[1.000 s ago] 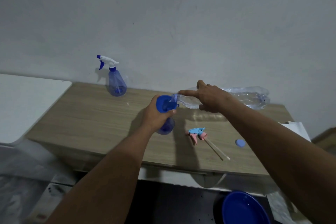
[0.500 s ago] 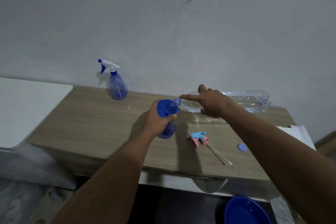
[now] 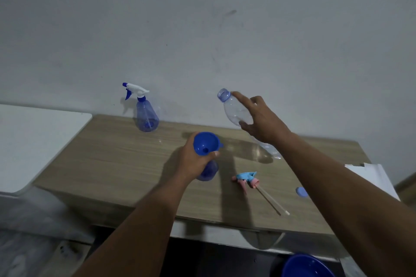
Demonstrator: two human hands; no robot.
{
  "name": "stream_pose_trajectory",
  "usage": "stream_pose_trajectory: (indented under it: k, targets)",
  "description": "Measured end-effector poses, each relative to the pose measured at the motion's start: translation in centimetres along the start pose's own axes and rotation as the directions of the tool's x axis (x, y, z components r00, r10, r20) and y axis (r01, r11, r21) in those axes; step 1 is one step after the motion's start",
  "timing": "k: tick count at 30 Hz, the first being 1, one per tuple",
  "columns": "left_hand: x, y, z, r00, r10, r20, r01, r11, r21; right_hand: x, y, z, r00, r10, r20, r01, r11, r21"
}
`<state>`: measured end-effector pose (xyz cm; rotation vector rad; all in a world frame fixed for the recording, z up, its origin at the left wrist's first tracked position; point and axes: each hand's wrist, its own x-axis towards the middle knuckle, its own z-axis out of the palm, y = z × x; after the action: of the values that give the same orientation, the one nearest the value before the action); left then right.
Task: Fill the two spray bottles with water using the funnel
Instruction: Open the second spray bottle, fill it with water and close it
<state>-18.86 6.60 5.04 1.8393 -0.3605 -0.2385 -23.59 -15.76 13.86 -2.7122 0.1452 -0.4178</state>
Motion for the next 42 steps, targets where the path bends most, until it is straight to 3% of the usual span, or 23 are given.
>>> stream_pose_trajectory:
  k: [8,22,28,34,36,38,40,42]
  targets:
    - [0.0,0.1,0.1,0.999,-0.032,0.014,0.032,0.999,-0.008,1.4,1.4,1.5,0.972,0.145,-0.182,-0.088,0.953,0.291]
    - [-0.2,0.6,0.0,0.999,-0.029,0.044,0.027,0.999,0.047,0.0,1.6,1.4,0.962,0.238,-0.136,-0.166,0.900,0.402]
    - [-0.8,0.6,-0.2,0.996,-0.060,0.066,0.055,0.996,0.073,-2.2,1.4,0.6,0.946,0.297,-0.131,-0.230,0.898,0.375]
    - [-1.6,-0.1,-0.4,0.994,-0.095,0.045,0.093,0.994,0.054,-4.8,-2.7,1.4,0.867,0.172,-0.467,-0.120,0.983,0.140]
    - [-1.6,-0.8,-0.4,0.990,-0.133,0.035,0.133,0.991,0.018,-5.0,-4.3,2.0,0.857,0.083,-0.509,-0.055,0.996,0.071]
    - [-1.5,-1.4,-0.3,0.987,-0.161,0.030,0.159,0.986,0.057,-4.9,-5.8,3.1,0.919,0.012,-0.395,0.021,0.997,0.079]
    - [-1.3,-1.9,-0.1,0.981,-0.193,0.025,0.188,0.973,0.137,-4.3,-7.0,4.4,0.986,-0.035,-0.160,0.051,0.995,0.091]
    - [-1.0,-2.2,0.1,0.977,-0.212,0.029,0.204,0.963,0.175,-3.2,-7.6,5.9,0.996,-0.051,0.067,0.047,0.997,0.066]
